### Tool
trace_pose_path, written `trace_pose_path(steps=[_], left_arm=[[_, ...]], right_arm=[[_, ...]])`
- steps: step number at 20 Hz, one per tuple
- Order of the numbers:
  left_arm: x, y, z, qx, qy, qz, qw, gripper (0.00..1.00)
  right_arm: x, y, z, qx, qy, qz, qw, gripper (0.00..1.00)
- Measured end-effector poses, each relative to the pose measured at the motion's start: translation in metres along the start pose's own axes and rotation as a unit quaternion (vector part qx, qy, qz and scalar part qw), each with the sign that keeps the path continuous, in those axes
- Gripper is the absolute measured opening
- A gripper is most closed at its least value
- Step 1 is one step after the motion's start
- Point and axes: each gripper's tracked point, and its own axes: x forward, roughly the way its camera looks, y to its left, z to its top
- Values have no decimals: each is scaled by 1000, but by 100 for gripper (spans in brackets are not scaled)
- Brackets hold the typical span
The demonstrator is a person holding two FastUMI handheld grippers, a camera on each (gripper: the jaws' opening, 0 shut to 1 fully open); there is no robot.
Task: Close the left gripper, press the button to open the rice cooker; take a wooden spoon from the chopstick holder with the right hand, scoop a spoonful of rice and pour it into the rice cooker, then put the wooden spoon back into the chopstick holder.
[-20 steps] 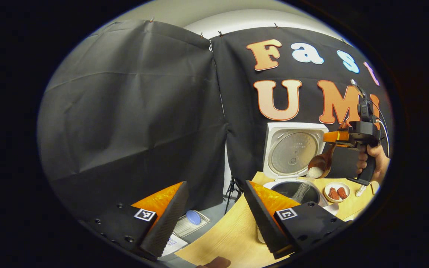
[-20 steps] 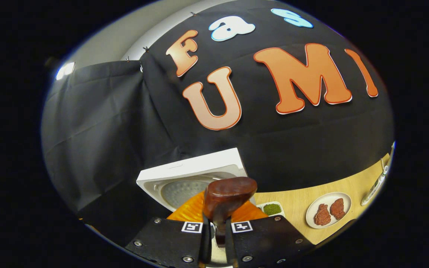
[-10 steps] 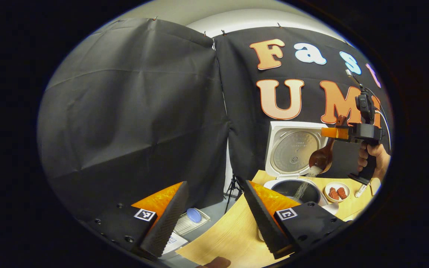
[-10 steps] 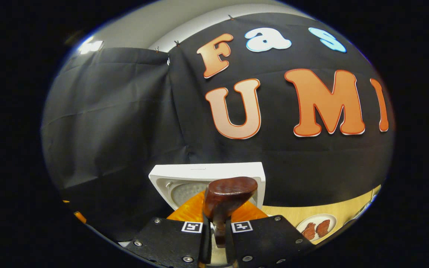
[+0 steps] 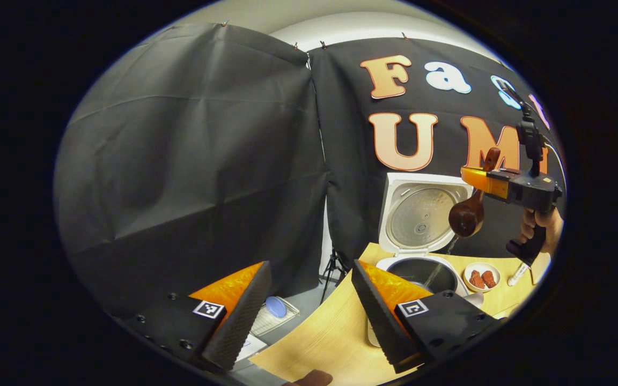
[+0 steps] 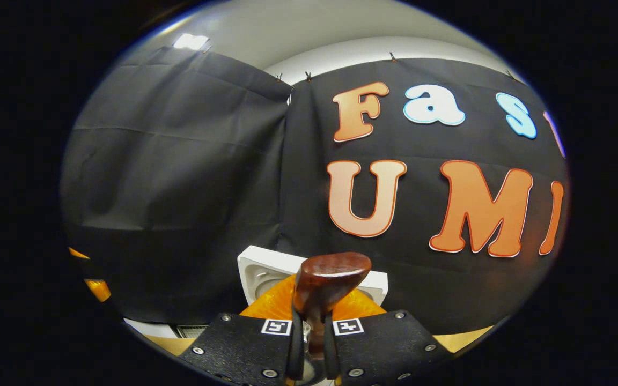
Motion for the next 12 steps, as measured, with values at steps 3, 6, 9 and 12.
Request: trace_pose_path(steps=[3, 6, 9, 12], left_arm=[[-8, -9, 1, 4, -4, 6, 1000, 100], [-22, -28, 2, -11, -1, 2, 1000, 100], [-32, -50, 6, -9, -4, -3, 1000, 100], [-42, -78, 15, -2, -13, -16, 1000, 100]], right_arm=[[-14, -15, 10, 44, -6, 2, 999, 14], [-31, -42, 17, 107, -7, -4, 994, 14], [-64, -85, 20, 159, -9, -22, 987, 14], [-104, -134, 10, 184, -5, -52, 982, 14]])
